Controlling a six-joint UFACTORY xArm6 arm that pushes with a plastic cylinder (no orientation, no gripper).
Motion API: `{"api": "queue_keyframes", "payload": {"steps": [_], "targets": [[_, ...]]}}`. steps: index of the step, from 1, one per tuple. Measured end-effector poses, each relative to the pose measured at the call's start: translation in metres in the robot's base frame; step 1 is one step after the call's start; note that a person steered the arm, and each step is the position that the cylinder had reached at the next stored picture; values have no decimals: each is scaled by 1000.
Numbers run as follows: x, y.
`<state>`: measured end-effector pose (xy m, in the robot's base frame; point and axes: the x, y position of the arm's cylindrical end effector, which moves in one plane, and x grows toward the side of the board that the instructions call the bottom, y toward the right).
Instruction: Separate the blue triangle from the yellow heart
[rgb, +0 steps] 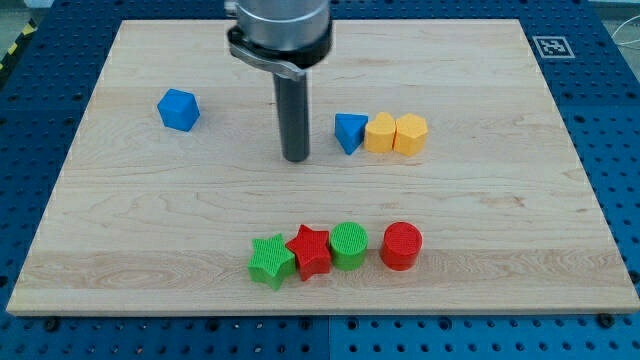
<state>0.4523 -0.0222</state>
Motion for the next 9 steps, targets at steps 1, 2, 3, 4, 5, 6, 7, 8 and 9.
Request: {"api": "queue_keyframes", "payload": {"steps": [1, 2, 3, 4, 5, 6, 7, 8, 9], "targets": [[12, 28], [12, 58], [12, 76], [12, 76], [6, 76], [-10, 76], [-23, 74], [-36, 60], [-44, 52]]}}
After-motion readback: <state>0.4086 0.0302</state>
